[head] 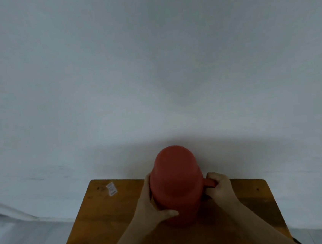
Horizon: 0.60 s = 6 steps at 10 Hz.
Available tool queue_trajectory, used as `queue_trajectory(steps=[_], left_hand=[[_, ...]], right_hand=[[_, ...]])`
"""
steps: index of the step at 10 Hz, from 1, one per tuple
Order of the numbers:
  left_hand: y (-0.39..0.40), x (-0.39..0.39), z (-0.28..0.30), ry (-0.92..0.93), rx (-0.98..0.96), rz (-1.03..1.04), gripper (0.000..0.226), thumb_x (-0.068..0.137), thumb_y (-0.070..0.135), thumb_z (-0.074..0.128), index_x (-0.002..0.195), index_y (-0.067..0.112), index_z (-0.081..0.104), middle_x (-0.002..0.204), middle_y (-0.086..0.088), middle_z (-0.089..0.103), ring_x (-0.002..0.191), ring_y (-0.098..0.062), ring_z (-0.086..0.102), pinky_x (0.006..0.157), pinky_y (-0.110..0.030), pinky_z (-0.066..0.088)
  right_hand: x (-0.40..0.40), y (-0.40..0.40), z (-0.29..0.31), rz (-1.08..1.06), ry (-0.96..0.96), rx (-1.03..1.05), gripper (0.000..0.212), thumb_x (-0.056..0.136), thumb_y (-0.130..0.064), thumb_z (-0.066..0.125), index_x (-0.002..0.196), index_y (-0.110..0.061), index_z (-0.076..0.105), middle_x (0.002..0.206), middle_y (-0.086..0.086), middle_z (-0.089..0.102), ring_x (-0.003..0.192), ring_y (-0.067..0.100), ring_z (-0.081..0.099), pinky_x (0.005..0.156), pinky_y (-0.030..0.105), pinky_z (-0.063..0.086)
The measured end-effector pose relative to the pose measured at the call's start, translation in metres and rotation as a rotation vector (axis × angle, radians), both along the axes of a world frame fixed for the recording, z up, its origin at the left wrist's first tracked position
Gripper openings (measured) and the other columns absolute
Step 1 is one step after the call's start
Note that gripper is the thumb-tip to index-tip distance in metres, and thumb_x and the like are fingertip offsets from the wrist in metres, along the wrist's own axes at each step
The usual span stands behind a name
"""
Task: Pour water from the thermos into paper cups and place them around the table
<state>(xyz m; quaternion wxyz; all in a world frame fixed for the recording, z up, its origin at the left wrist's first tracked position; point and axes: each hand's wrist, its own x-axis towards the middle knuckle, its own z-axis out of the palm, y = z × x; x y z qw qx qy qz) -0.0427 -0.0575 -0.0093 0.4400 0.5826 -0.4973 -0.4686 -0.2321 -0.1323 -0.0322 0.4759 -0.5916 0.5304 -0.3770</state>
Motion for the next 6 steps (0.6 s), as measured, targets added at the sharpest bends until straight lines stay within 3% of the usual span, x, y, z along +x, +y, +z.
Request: queue_trajectory(steps=[1, 2, 3, 4, 5, 6], left_hand=[[0.003, -0.009, -0.007, 0.009, -0.014, 0.028, 0.098, 0.032, 0.041, 0.08, 0.115, 0.041, 0.028, 0.12, 0.024, 0.036, 0.102, 0.029, 0.042, 0.077, 0.001, 0.042], [0.008, -0.014, -0.016, 0.008, -0.006, 0.056, 0.11, 0.029, 0.054, 0.085, 0.122, 0.042, 0.026, 0.128, 0.017, 0.039, 0.115, 0.012, 0.044, 0.092, -0.013, 0.045], [0.009, -0.014, -0.017, -0.008, -0.022, 0.033, 0.11, 0.034, 0.061, 0.082, 0.125, 0.044, 0.022, 0.131, 0.019, 0.036, 0.118, 0.012, 0.042, 0.093, -0.013, 0.044], [0.014, -0.015, -0.015, -0.073, -0.025, 0.065, 0.102, 0.037, 0.053, 0.081, 0.123, 0.045, 0.026, 0.13, 0.022, 0.037, 0.119, 0.008, 0.042, 0.093, -0.013, 0.043], [0.032, -0.015, -0.02, -0.142, 0.037, 0.22, 0.102, 0.042, 0.056, 0.076, 0.129, 0.032, 0.028, 0.135, 0.008, 0.037, 0.125, -0.011, 0.039, 0.104, -0.033, 0.039], [0.064, -0.016, -0.019, -0.249, 0.084, 0.299, 0.083, 0.069, 0.026, 0.076, 0.137, 0.016, 0.029, 0.146, -0.007, 0.03, 0.133, -0.021, 0.032, 0.11, -0.043, 0.032]], right_hand=[[-0.006, -0.006, -0.007, -0.001, -0.004, -0.006, 0.023, 0.042, -0.018, 0.053, 0.041, -0.024, 0.031, 0.035, -0.004, 0.036, 0.044, 0.012, 0.036, 0.051, 0.03, 0.029], [-0.009, -0.007, -0.007, 0.006, 0.023, -0.015, 0.019, 0.045, -0.009, 0.05, 0.043, -0.02, 0.034, 0.038, -0.005, 0.042, 0.046, 0.015, 0.039, 0.053, 0.033, 0.035], [-0.008, -0.004, 0.002, 0.019, 0.026, -0.033, 0.013, 0.048, -0.006, 0.048, 0.049, -0.015, 0.039, 0.045, -0.007, 0.041, 0.047, 0.014, 0.043, 0.05, 0.031, 0.039], [-0.013, 0.005, 0.012, 0.059, 0.025, -0.092, 0.012, 0.055, -0.009, 0.049, 0.062, -0.017, 0.045, 0.062, 0.002, 0.048, 0.06, 0.02, 0.05, 0.058, 0.035, 0.047], [-0.029, 0.018, 0.022, 0.017, 0.029, -0.238, 0.019, 0.061, -0.021, 0.049, 0.08, -0.027, 0.049, 0.087, -0.006, 0.055, 0.086, 0.004, 0.056, 0.077, 0.012, 0.045], [-0.053, 0.027, 0.05, -0.08, -0.015, -0.37, 0.024, 0.061, -0.033, 0.045, 0.082, -0.037, 0.055, 0.086, -0.013, 0.061, 0.091, -0.009, 0.054, 0.081, 0.002, 0.041]])
